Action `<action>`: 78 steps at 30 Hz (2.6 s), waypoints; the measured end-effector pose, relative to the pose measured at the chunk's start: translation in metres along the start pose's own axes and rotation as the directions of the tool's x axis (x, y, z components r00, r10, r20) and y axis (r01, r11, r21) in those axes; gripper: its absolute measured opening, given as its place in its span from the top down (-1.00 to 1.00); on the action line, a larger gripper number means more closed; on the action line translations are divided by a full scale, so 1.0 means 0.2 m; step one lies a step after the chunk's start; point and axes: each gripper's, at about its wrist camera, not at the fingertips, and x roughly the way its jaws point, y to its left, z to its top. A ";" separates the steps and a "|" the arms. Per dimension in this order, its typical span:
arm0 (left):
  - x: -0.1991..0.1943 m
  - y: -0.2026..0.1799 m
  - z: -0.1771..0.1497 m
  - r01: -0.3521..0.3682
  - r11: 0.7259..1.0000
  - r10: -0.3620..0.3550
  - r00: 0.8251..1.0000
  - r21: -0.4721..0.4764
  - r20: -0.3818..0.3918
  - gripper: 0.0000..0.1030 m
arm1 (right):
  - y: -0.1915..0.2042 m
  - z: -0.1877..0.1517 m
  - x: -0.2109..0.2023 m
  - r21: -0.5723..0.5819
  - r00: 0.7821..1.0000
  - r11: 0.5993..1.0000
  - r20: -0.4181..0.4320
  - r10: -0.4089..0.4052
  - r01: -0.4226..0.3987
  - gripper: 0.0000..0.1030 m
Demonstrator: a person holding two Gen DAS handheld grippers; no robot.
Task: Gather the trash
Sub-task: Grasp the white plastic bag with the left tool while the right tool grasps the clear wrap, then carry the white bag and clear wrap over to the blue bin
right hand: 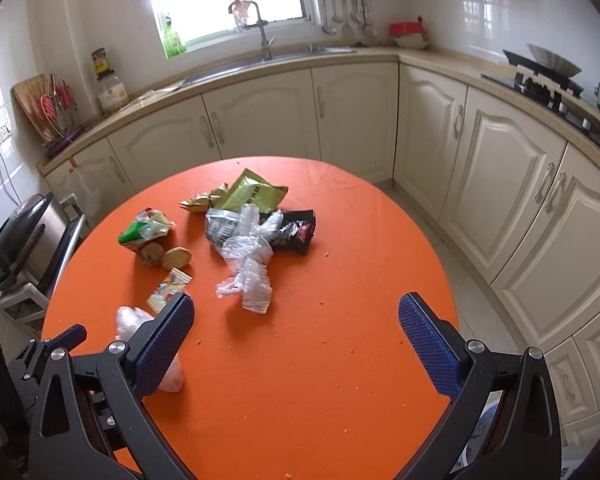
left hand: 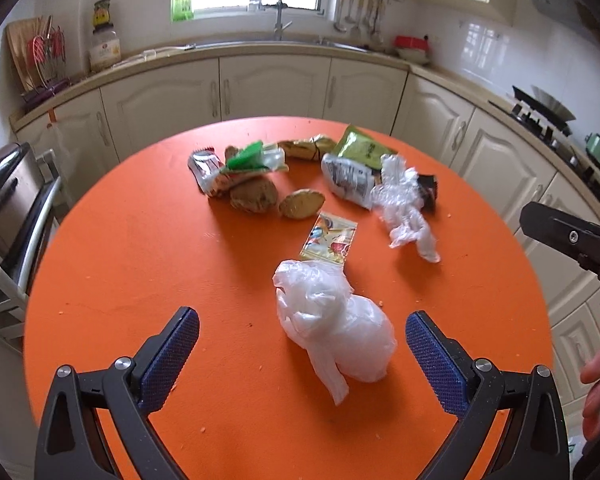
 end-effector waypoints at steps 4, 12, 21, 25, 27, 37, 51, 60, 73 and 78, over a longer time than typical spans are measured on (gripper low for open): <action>0.13 0.04 0.09 0.047 0.999 -0.048 0.999 -0.020 -0.021 -0.34 | 0.02 0.02 0.12 -0.009 0.999 1.000 -0.034 0.011 -0.012 -1.00; 0.19 0.17 0.20 0.080 0.997 -0.080 0.997 -0.024 -0.012 0.07 | 0.12 0.09 0.45 -0.032 0.993 0.998 -0.112 0.042 -0.045 -1.00; 0.21 0.31 0.34 0.055 0.998 -0.055 0.998 -0.030 0.016 0.07 | 0.25 0.10 0.65 -0.116 0.989 0.992 -0.141 0.035 -0.051 0.35; 0.20 0.32 0.36 0.059 0.998 -0.059 0.998 -0.025 0.033 0.07 | 0.20 0.05 0.59 -0.084 0.985 0.990 -0.143 0.101 -0.113 0.52; 0.18 0.32 0.34 0.066 0.998 -0.065 0.997 -0.019 0.044 0.07 | 0.16 0.02 0.51 -0.055 0.982 0.987 -0.129 0.140 -0.148 0.52; 0.08 0.20 0.33 0.101 0.993 -0.107 0.989 0.066 0.103 0.07 | -0.01 -0.05 0.05 -0.001 0.984 0.985 -0.020 0.174 -0.175 0.52; -0.27 -0.36 0.06 0.205 0.932 -0.264 0.949 0.298 0.174 0.07 | -0.48 -0.14 -0.57 0.125 0.982 0.987 0.172 0.081 -0.103 0.52; -0.24 -0.85 0.01 0.335 0.825 -0.420 0.903 0.454 0.096 0.07 | -0.98 -0.35 -0.91 0.280 0.969 0.958 0.213 -0.124 0.061 0.52; 0.13 -1.77 -0.19 0.549 0.622 -0.544 0.816 0.558 -0.196 0.07 | -1.78 -0.87 -1.02 0.531 0.937 0.796 0.013 -0.350 0.290 0.52; 0.37 -2.09 -0.34 0.609 0.566 -0.523 0.786 0.556 -0.328 0.07 | -2.01 -1.12 -0.91 0.602 0.936 0.730 -0.087 -0.341 0.322 0.52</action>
